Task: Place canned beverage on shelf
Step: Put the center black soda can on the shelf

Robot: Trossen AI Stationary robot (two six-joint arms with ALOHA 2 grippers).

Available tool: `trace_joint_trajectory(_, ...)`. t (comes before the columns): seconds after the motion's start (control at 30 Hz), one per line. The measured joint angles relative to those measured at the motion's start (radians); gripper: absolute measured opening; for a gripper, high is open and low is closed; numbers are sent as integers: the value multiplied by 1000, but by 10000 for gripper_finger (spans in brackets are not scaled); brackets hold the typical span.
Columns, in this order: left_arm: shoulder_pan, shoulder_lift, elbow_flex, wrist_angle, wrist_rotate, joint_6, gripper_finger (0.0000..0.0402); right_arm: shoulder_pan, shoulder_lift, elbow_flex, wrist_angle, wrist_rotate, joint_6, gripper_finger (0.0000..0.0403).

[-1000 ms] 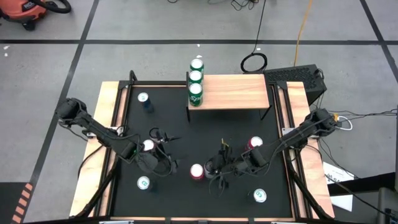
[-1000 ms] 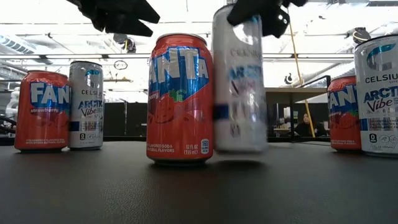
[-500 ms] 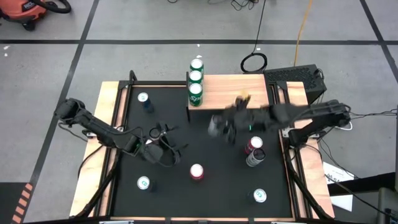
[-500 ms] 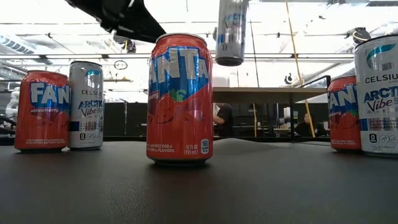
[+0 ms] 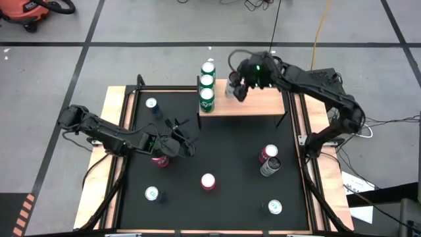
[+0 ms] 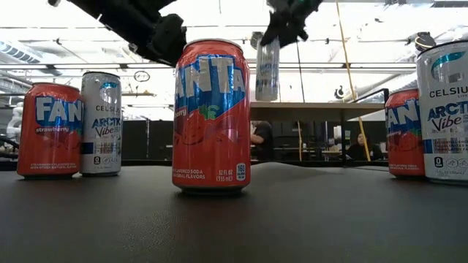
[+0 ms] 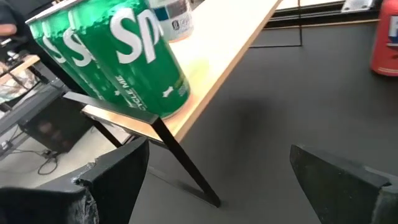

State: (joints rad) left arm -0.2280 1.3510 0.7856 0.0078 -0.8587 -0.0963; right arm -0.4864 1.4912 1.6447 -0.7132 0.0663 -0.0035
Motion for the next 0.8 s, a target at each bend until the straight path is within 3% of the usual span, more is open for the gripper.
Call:
trace_joint_trajectory(0.27, 86, 0, 0, 1, 97, 0, 391, -126, 79, 0, 68, -171, -66, 239)
trace_joint_trajectory(0.8, 124, 0, 0, 1, 124, -2, 391, -157, 251, 218, -45, -210, -192, 240)
